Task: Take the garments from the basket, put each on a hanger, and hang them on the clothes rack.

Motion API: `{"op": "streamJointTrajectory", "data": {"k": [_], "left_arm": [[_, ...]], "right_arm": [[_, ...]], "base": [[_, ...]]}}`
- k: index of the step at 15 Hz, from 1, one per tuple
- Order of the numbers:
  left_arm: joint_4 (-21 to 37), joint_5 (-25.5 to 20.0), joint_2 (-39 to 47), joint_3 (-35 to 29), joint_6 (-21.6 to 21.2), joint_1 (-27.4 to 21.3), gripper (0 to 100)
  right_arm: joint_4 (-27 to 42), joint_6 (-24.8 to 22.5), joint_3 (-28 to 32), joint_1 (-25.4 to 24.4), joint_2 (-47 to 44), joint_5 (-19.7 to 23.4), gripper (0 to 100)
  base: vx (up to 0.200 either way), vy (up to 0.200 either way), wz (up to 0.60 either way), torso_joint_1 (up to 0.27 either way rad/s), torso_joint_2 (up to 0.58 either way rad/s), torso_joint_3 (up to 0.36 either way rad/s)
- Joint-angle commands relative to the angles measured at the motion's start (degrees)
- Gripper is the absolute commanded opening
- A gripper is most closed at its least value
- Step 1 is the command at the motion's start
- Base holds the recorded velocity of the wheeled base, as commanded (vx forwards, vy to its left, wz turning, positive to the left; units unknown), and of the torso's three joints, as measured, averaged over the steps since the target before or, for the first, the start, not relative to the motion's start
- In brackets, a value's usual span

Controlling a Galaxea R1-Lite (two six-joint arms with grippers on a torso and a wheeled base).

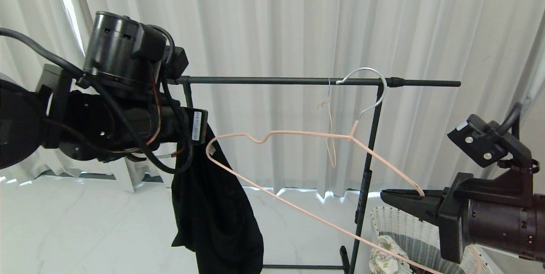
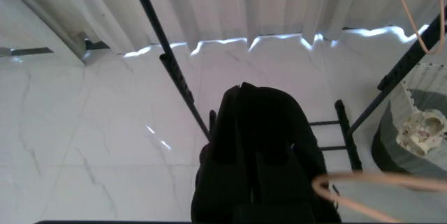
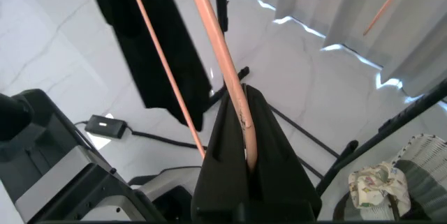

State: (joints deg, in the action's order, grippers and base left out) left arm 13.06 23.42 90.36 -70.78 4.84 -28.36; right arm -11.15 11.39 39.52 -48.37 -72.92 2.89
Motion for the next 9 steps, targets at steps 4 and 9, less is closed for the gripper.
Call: {"op": "streamJointTrajectory", "data": {"k": [4,9], "left_arm": [[0.04,1.19,2.63,-0.76,0.26,-0.82,0],[0.04,1.89,2.46,-1.38,2.19,-3.11,0]], "right_arm": [[-4.14,0.04,-0.59,-0.23,-3.28,0.10,0],[-7.48,0.04,-0.50,-1.02,-6.44,0.01,0]], "base": [[0.000,0.000,0.00,0.000,0.00,0.000],[0.000,0.000,0.00,0.000,0.00,0.000]]}}
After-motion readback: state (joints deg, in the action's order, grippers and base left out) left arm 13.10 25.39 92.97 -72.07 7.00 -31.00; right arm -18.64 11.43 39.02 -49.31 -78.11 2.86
